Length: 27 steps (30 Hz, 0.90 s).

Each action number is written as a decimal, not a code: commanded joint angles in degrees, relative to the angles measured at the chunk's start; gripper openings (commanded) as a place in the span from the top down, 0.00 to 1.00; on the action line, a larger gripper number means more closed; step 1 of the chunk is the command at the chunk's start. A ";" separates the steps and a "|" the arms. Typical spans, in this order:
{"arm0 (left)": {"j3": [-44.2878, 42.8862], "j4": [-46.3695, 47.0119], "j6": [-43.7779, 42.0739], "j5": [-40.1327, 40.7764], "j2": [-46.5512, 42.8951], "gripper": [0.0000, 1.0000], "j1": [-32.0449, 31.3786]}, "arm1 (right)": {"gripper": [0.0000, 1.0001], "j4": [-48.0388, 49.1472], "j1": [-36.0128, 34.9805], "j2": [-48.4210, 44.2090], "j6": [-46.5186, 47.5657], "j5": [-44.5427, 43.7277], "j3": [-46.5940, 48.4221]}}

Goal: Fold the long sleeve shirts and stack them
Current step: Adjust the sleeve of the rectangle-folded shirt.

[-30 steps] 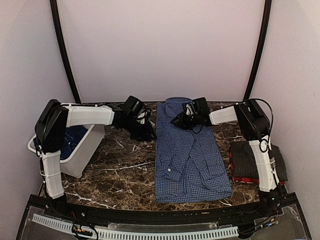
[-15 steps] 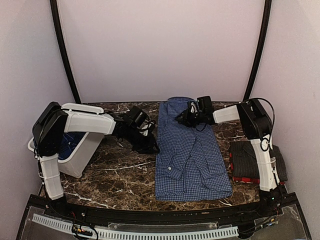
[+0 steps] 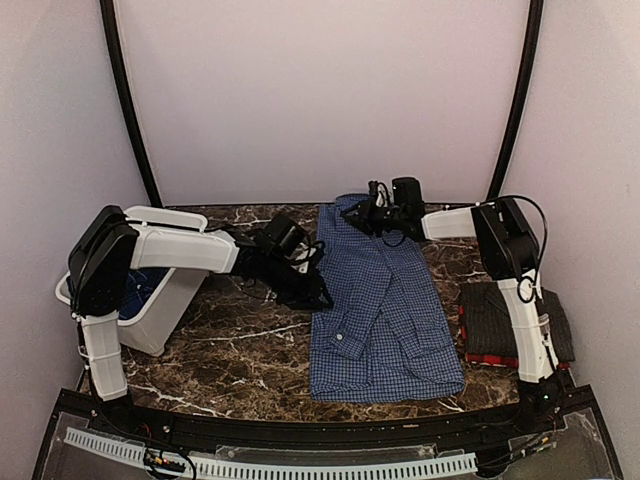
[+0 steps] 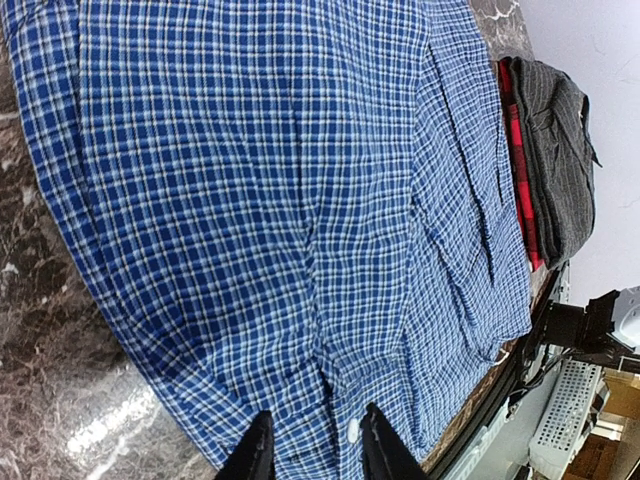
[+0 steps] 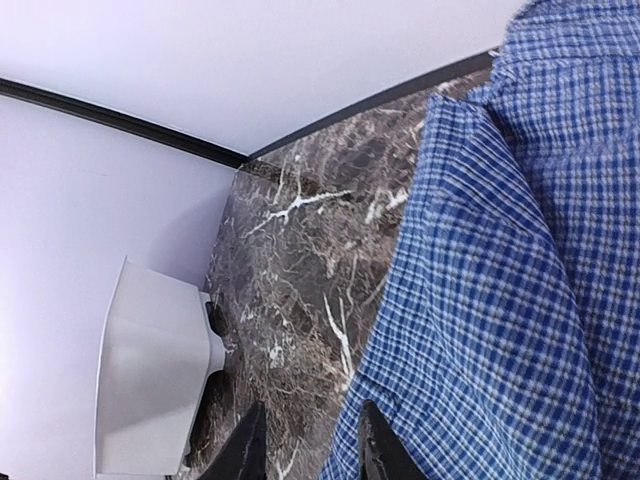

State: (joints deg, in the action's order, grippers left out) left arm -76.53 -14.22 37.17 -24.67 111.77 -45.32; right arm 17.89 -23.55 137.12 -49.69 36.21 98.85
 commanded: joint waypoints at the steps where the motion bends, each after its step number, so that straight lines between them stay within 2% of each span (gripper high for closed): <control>1: -3.06 0.37 0.31 -0.68 1.11 0.71 -0.89 | 0.72 4.72 -0.53 6.18 -3.83 0.43 7.66; 7: -3.71 -0.18 0.30 -0.67 2.45 0.72 -1.38 | 0.76 1.03 -0.44 16.64 -7.04 -1.77 22.62; 11: -3.65 -0.86 -0.07 -0.33 2.71 0.72 -1.50 | 0.77 -1.04 0.01 20.93 -7.09 -5.32 28.33; 17: -2.91 -0.78 -0.22 -0.82 3.72 0.72 -1.65 | 0.78 -0.23 1.45 22.35 -9.33 -9.61 28.52; 27: -2.95 -0.50 0.27 -1.25 6.19 0.72 -3.45 | 0.78 0.12 2.53 22.85 -12.27 -7.79 29.41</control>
State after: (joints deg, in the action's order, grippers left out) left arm -79.05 -13.85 37.30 -25.08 117.40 -47.44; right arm 16.25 -21.52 158.98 -60.64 28.16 126.43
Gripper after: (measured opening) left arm 0.278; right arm 0.218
